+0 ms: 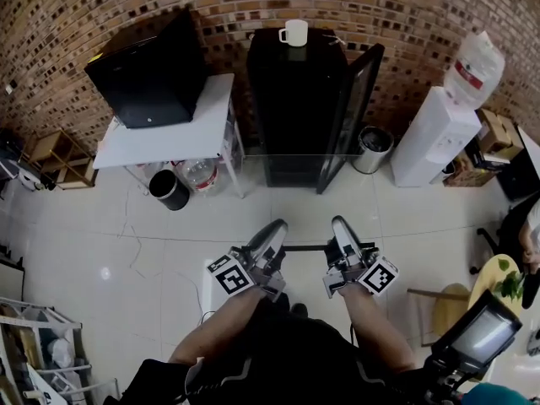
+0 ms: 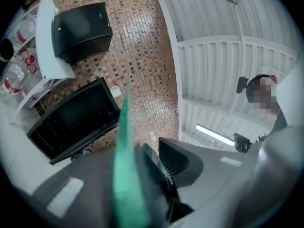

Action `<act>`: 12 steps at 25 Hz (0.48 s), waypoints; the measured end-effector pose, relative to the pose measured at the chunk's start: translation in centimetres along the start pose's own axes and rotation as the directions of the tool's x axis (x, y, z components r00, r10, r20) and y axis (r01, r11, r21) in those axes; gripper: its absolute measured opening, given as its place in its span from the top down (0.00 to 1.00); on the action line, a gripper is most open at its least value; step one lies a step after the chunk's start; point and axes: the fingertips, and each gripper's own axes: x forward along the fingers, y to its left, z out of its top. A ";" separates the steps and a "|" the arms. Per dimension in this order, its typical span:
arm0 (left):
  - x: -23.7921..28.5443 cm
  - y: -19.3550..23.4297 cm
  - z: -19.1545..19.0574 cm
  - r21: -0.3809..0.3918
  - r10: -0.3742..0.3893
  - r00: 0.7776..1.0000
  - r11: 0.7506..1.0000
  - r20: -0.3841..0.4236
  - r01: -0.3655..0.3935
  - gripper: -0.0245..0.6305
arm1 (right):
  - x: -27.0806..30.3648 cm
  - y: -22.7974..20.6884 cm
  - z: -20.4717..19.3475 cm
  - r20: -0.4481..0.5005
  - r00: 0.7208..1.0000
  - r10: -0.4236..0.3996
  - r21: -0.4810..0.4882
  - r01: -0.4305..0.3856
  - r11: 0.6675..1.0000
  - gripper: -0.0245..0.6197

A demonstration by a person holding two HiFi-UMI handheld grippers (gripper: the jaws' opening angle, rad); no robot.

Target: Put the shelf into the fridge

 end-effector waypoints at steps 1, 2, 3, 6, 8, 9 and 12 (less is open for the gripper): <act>0.2 0.7 0.0 -0.008 0.000 1.000 1.000 -0.007 0.000 0.89 | 0.3 -0.6 -0.1 0.005 1.000 -0.009 0.010 0.009 1.000 0.87; 0.4 1.3 0.1 -0.013 0.000 1.000 1.000 -0.017 0.000 0.88 | 0.6 -1.1 -0.3 0.010 1.000 -0.021 0.022 0.020 1.000 0.87; 0.4 1.9 0.3 -0.018 -0.002 1.000 1.000 -0.027 0.001 0.88 | 0.9 -1.5 -0.5 0.014 0.999 -0.031 0.031 0.031 0.999 0.87; 0.7 3.9 1.4 -0.048 -0.004 0.999 0.999 -0.031 0.002 0.89 | 2.5 -2.6 -1.0 0.010 0.999 -0.051 0.028 0.050 0.998 0.88; 1.2 5.2 2.4 -0.054 0.000 0.999 0.999 -0.036 -0.002 0.88 | 3.9 -3.5 -1.1 0.011 0.998 -0.064 0.031 0.064 0.997 0.87; 1.4 5.9 2.9 -0.053 0.003 0.999 0.999 -0.041 -0.005 0.88 | 4.6 -4.0 -1.2 0.014 0.998 -0.069 0.039 0.068 0.997 0.88; 1.8 8.0 4.0 -0.063 0.010 0.998 0.998 -0.054 -0.014 0.88 | 6.3 -5.6 -1.8 0.018 0.996 -0.089 0.056 0.088 0.995 0.88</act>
